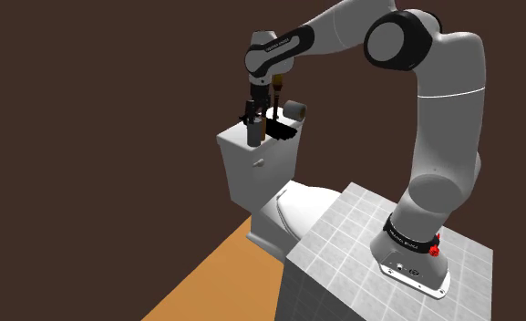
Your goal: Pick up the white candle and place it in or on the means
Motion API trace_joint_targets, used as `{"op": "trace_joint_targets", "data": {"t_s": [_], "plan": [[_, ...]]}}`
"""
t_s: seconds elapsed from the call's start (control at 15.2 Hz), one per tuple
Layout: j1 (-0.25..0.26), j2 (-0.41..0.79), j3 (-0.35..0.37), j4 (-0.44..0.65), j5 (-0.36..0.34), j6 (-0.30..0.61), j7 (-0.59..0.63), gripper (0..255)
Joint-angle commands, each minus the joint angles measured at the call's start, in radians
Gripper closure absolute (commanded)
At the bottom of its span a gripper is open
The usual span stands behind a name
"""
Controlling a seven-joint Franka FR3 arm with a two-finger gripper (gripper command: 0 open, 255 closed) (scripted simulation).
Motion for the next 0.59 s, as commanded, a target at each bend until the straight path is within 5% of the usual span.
{"op": "trace_joint_targets", "data": {"t_s": [0.0,0.53], "plan": [[0.0,0.014,0.001,-0.009,0.001,0.024,0.0,0],[0.0,0.028,0.002,-0.023,0.002,0.052,-0.001,0]]}}
